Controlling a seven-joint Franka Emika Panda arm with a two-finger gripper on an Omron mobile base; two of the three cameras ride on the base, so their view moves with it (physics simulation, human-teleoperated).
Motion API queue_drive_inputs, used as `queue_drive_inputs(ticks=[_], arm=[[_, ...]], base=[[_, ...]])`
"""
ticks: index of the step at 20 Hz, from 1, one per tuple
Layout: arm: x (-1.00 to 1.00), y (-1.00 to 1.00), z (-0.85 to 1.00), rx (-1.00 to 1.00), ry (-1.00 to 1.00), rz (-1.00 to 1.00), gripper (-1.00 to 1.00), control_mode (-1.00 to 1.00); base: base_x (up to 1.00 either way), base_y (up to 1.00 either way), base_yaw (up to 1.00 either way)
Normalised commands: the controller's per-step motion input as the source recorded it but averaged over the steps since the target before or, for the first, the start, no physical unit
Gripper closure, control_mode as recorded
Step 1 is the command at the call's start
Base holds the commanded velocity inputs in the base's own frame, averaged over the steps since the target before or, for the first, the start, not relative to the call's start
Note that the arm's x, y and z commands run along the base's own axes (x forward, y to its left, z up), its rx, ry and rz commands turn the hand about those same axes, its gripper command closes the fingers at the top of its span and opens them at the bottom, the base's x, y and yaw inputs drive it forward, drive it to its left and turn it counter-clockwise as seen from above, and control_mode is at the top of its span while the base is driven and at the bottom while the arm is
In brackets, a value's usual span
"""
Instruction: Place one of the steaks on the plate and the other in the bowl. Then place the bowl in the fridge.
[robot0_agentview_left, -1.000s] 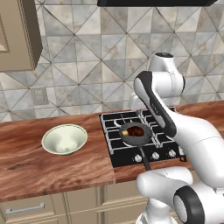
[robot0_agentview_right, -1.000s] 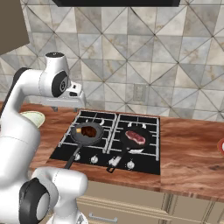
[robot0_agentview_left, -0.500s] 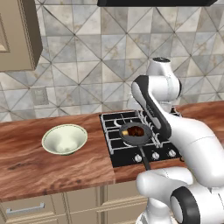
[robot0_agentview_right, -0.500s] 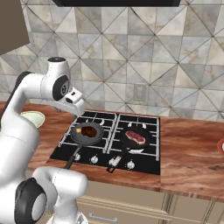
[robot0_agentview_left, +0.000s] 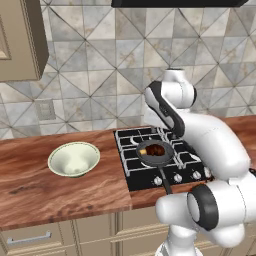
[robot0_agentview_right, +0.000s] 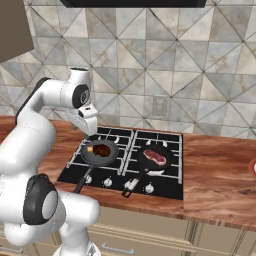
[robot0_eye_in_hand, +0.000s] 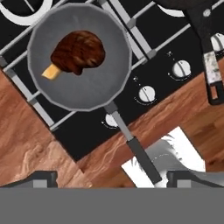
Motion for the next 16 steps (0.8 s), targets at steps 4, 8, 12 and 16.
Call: queue_drive_inputs(ticks=[4, 8, 12, 16], arm=[[0.31, -0.14, -0.30, -0.03, 0.14, -0.20, -1.00, -1.00], [0.39, -0.11, -0.34, -0.04, 0.05, -0.11, -1.00, -1.00], [0.34, 0.00, -0.44, -0.07, -0.01, -0.01, -1.00, -1.00], [0.31, 0.00, -0.45, -0.04, 0.00, -0.04, -1.00, -1.00]], base=[[0.00, 0.00, 0.00], [0.00, 0.00, 0.00], [0.00, 0.00, 0.00], [0.00, 0.00, 0.00]])
